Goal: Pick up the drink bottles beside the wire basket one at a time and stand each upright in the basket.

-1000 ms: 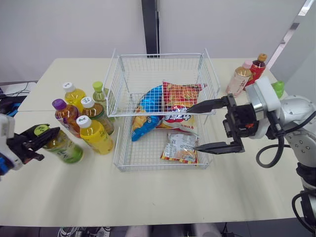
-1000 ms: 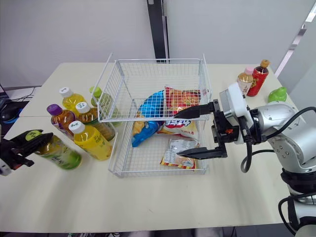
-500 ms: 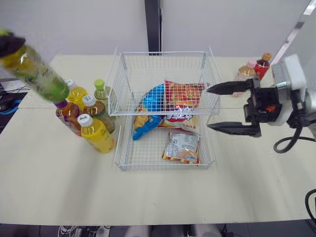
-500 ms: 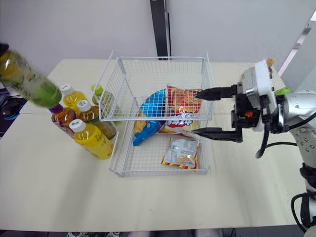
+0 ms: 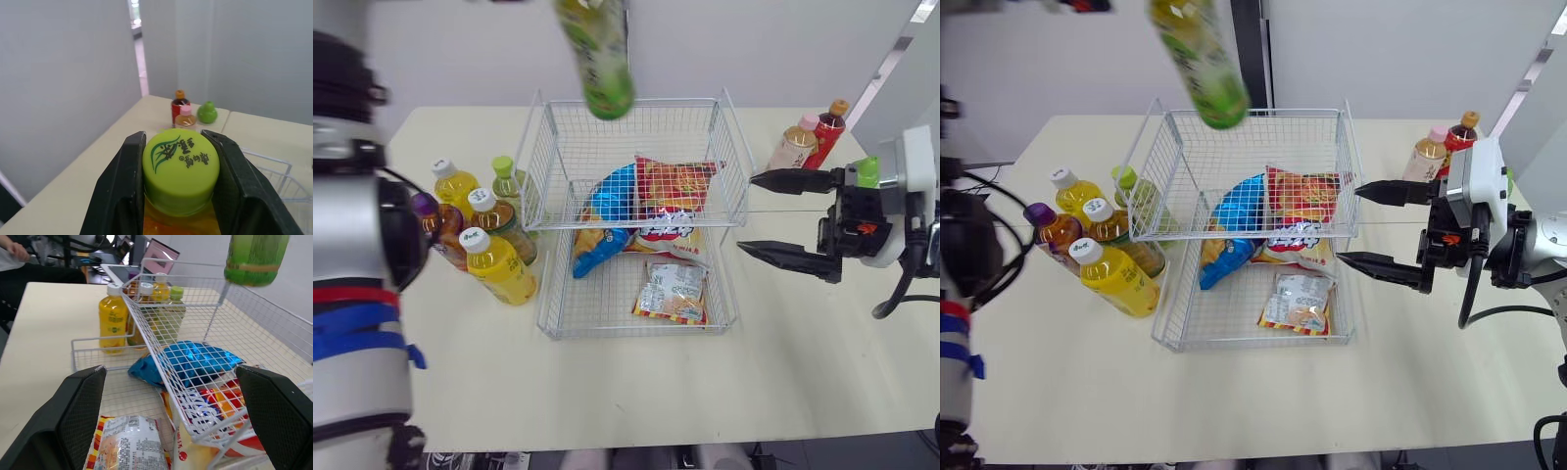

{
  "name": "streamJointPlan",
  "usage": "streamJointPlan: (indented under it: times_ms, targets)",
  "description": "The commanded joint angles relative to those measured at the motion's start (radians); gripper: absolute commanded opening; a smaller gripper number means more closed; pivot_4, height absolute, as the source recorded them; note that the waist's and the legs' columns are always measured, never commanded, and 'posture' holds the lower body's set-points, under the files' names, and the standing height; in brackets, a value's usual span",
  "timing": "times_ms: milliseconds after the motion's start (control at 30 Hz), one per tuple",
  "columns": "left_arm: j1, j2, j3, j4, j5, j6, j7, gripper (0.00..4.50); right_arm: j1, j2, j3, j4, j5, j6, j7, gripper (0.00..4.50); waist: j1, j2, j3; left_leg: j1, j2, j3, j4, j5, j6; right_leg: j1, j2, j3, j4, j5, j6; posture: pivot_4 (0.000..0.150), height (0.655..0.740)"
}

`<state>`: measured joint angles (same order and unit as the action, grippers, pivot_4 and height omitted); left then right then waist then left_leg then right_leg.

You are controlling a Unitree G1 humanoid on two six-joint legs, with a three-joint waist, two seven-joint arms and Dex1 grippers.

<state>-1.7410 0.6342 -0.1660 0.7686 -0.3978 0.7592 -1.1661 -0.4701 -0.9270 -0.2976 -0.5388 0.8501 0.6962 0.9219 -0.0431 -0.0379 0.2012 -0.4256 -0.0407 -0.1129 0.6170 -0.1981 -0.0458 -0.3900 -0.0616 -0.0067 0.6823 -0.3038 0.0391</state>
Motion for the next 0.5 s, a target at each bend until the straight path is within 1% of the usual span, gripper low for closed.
streamJointPlan:
  times_ms: [33, 133, 267, 500]
  targets:
    - [-0.020, -0.054, 0.059, 0.021, 0.021, -0.086, 0.034, 1.35, 0.017, 0.007, -0.055, -0.047, -0.004, -0.014, -0.075, 4.50, -0.005, 0.000, 0.000, 0.000, 0.000, 0.000, 0.001, 0.000, 0.000, 0.000, 0.000, 0.000, 0.000, 0.000, 0.000, 0.150, 0.7400]
    - [-0.014, -0.120, 0.079, 0.070, 0.041, -0.144, 0.068, 1.35, 0.040, 0.018, -0.074, -0.073, -0.017, -0.016, -0.142, 4.50, -0.012, 0.001, 0.001, -0.001, 0.000, 0.001, 0.002, 0.000, 0.000, -0.001, 0.000, 0.001, 0.000, 0.000, 0.000, 0.150, 0.7400]
    - [-0.016, -0.196, 0.098, 0.158, 0.075, -0.215, 0.100, 1.35, 0.060, 0.026, -0.096, -0.098, -0.015, -0.006, -0.225, 4.50, -0.008, 0.001, 0.001, -0.003, -0.001, 0.001, 0.006, -0.001, 0.001, -0.001, 0.000, 0.000, 0.002, 0.000, 0.000, 0.150, 0.7400]
    - [-0.027, -0.277, 0.108, 0.277, 0.146, -0.338, 0.132, 1.35, 0.102, 0.025, -0.118, -0.123, 0.004, -0.015, -0.248, 4.50, 0.001, 0.001, 0.001, -0.004, -0.003, 0.001, 0.012, -0.001, 0.002, -0.001, -0.002, 0.000, 0.006, 0.000, 0.000, 0.150, 0.7400]
